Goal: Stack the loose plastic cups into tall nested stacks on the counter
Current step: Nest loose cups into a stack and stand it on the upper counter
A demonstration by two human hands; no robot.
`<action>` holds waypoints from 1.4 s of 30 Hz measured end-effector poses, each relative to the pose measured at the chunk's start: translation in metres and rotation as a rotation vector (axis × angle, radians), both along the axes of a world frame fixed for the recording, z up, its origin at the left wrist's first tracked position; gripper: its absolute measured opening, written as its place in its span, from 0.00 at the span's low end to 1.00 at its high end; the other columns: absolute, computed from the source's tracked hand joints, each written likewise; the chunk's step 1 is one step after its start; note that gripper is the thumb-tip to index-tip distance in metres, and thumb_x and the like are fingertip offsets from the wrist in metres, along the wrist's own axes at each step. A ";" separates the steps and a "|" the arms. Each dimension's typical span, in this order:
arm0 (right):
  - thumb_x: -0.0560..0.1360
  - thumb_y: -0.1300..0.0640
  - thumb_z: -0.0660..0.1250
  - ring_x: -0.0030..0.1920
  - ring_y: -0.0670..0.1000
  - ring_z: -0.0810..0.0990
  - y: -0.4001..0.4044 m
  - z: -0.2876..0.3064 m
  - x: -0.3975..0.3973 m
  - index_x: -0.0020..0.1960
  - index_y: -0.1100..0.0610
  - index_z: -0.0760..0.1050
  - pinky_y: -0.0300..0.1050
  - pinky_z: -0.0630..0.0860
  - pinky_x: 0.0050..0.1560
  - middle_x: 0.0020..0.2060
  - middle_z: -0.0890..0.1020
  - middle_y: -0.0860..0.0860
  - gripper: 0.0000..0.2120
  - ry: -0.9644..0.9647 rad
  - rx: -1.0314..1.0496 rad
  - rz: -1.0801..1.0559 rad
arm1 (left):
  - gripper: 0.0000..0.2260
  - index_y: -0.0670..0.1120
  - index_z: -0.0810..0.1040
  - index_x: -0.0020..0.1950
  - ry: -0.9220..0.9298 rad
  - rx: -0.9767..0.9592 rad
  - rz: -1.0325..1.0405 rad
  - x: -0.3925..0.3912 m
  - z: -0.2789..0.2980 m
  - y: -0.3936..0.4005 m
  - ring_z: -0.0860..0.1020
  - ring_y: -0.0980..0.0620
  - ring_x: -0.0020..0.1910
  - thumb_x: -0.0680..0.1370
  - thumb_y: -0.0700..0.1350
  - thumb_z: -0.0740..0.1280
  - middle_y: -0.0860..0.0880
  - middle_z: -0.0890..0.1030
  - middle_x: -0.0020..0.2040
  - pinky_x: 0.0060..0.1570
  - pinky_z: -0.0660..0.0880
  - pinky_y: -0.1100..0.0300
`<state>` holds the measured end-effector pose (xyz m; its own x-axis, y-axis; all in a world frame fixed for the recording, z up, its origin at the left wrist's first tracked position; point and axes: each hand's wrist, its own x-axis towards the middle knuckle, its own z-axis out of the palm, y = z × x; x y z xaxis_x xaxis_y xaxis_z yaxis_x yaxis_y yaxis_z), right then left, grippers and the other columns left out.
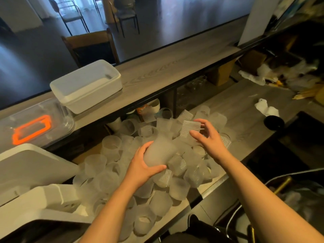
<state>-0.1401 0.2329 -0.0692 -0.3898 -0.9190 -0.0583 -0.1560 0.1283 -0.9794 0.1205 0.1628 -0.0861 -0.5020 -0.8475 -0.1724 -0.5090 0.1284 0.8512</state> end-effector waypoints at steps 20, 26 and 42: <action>0.71 0.30 0.62 0.62 0.34 0.70 -0.014 0.000 0.060 0.71 0.35 0.66 0.33 0.67 0.61 0.65 0.72 0.42 0.30 0.151 0.038 0.348 | 0.36 0.67 0.66 0.66 -0.005 -0.060 -0.034 -0.001 0.003 0.004 0.72 0.61 0.59 0.65 0.54 0.81 0.62 0.70 0.63 0.52 0.73 0.63; 0.79 0.34 0.57 0.72 0.41 0.67 -0.011 -0.014 0.053 0.77 0.44 0.62 0.29 0.64 0.67 0.72 0.69 0.44 0.30 -0.048 0.057 0.217 | 0.40 0.61 0.68 0.69 0.008 0.009 -0.009 -0.009 -0.006 0.002 0.74 0.58 0.58 0.60 0.64 0.77 0.59 0.73 0.62 0.55 0.77 0.55; 0.69 0.50 0.75 0.71 0.52 0.66 0.106 -0.113 -0.061 0.76 0.49 0.63 0.47 0.63 0.71 0.73 0.69 0.49 0.39 0.560 0.466 0.163 | 0.42 0.58 0.67 0.70 0.031 0.126 -0.068 -0.041 -0.021 0.009 0.74 0.55 0.61 0.59 0.61 0.80 0.54 0.73 0.64 0.52 0.73 0.62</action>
